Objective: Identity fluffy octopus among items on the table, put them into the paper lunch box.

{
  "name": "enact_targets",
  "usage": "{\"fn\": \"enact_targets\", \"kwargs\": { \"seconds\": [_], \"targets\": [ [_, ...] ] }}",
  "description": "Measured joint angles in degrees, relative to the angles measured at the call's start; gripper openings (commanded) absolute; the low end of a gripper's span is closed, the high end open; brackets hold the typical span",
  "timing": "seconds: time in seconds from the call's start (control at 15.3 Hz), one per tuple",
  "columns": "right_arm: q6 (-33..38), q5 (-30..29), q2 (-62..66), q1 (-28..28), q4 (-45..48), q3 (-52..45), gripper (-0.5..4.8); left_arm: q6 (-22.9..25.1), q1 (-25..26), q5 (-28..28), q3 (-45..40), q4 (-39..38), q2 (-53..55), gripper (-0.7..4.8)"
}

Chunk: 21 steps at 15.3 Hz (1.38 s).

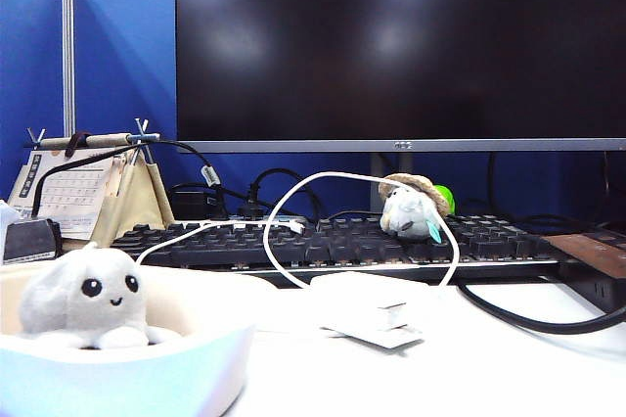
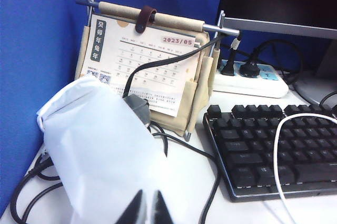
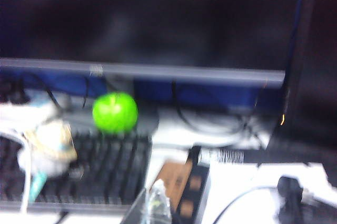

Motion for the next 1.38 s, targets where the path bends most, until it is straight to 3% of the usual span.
{"fn": "enact_targets", "kwargs": {
  "seconds": [1.38],
  "targets": [
    [-0.33, -1.68, -0.11, 0.33, 1.20, -3.43, -0.06, 0.00, 0.00, 0.00, 0.00, 0.00, 0.00, 0.30]
  ]
}}
